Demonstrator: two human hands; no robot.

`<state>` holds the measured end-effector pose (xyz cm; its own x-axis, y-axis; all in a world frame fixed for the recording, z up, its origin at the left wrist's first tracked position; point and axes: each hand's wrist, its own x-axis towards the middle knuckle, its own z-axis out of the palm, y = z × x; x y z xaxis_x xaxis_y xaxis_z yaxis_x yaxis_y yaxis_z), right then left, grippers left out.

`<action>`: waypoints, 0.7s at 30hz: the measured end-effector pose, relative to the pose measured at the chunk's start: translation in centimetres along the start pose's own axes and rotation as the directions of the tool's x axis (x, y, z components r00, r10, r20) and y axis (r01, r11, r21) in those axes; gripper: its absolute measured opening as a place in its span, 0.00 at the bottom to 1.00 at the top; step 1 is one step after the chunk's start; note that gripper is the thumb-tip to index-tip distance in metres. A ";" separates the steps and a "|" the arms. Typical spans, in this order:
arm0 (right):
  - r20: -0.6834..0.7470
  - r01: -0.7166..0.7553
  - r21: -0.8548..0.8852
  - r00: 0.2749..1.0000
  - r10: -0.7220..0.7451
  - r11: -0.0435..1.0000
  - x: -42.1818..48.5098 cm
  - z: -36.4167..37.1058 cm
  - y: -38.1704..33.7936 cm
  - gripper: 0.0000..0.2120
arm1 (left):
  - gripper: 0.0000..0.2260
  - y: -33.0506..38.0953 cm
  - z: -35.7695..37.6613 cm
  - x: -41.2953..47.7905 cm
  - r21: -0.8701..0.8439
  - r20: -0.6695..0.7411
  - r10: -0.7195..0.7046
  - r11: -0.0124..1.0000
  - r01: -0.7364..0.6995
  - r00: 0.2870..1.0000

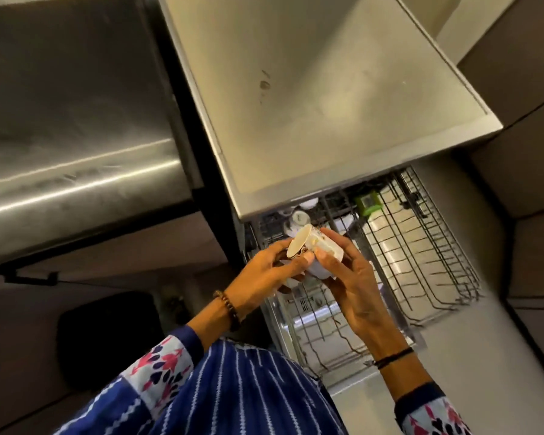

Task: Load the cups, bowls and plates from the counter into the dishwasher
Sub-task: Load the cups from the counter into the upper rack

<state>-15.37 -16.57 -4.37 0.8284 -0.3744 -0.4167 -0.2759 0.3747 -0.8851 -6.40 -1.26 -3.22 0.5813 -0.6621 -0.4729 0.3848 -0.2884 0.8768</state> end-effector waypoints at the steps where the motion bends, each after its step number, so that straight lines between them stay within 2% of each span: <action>1: -0.013 -0.019 -0.013 1.000 0.019 1.000 0.6 -1.1 0.6 0.23 | 0.17 -0.8 0.7 0.9 0.010 0.000 -0.009 1.000 0.009 1.000; 3: -0.048 -0.056 -0.047 0.997 0.054 0.997 1.9 -3.1 1.6 0.24 | 0.19 -2.7 1.6 3.0 0.094 -0.008 -0.004 0.996 0.005 1.000; 5: -0.078 -0.084 -0.106 0.994 0.076 0.991 3.6 -4.9 2.6 0.24 | 0.21 -4.5 1.8 5.1 0.257 -0.001 0.010 0.966 -0.009 1.000; 7: -0.117 -0.103 -0.175 0.990 0.083 0.979 5.5 -6.3 3.1 0.24 | 0.23 -5.9 1.6 7.1 0.470 0.010 0.038 0.882 -0.038 0.999; 9: -0.153 -0.114 -0.287 0.986 0.072 0.951 8.1 -7.7 3.7 0.25 | 0.25 -6.7 1.3 9.1 0.680 0.059 0.058 0.728 -0.082 0.997; 11: -0.185 -0.111 -0.422 0.982 0.035 0.900 10.9 -8.7 4.2 0.29 | 0.28 -7.3 0.8 11.5 0.859 0.125 0.034 0.496 -0.126 0.992; 13: -0.185 -0.067 -0.555 0.982 -0.045 0.829 13.4 -9.1 4.8 0.30 | 0.32 -7.7 0.4 13.8 0.945 0.142 0.005 0.296 -0.137 0.990; 14: -0.167 -0.029 -0.629 0.981 -0.099 0.777 14.7 -9.1 5.0 0.28 | 0.34 -8.0 0.3 14.8 0.961 0.130 0.006 0.247 -0.127 0.992; 18: -0.147 0.040 -0.807 0.953 -0.266 0.589 19.5 -8.8 6.0 0.28 | 0.41 -9.1 0.0 17.7 0.969 0.073 0.019 0.235 -0.076 0.997; 21: -0.049 0.110 -0.904 0.934 -0.354 0.413 21.9 -8.6 7.3 0.28 | 0.42 -9.4 -0.7 18.9 0.982 0.055 0.035 0.180 -0.060 0.998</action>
<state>-3.45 -29.36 -21.73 0.8477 -0.5235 -0.0859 -0.4639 -0.6529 -0.5987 1.43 -10.55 -20.48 0.5544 -0.7087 -0.4363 -0.6694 -0.6912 0.2721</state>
